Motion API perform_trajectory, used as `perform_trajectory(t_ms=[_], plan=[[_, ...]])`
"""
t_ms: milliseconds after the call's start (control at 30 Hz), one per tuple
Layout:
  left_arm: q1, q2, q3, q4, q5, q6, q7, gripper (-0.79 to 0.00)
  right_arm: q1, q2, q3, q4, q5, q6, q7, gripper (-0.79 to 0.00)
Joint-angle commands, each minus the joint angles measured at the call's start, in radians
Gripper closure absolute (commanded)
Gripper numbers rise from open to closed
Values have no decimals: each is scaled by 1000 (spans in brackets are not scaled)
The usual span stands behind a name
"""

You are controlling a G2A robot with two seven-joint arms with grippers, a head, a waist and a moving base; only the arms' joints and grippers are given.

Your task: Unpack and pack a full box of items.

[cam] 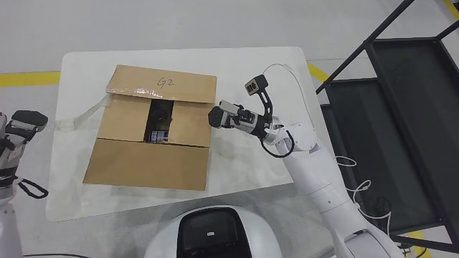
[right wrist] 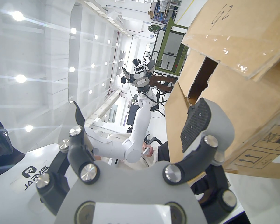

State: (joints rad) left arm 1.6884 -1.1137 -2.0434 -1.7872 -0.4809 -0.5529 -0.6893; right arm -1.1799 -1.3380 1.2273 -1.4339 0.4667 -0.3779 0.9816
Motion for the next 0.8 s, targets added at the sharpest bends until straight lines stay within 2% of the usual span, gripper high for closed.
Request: perform_trajectory(t_ms=[0,100,300,433,633,767], plan=[[0,0,0,0,0,0,0,-785,0,0,0,0,0,0,0,-785],[0,0,0,0,0,0,0,-785,3,2,-14,-17,-52,51,-16,-785],[0,0,0,0,0,0,0,-785,-18,16,-39,-64,-148,190,30,-785],[0,0,0,0,0,0,0,-785,-72,35,2,-117,-181,264,56,-785],[0,0,0,0,0,0,0,-785,-190,63,91,-207,-158,284,108,-785],[0,0,0,0,0,0,0,-785,-231,77,104,-228,-174,358,169,-785]])
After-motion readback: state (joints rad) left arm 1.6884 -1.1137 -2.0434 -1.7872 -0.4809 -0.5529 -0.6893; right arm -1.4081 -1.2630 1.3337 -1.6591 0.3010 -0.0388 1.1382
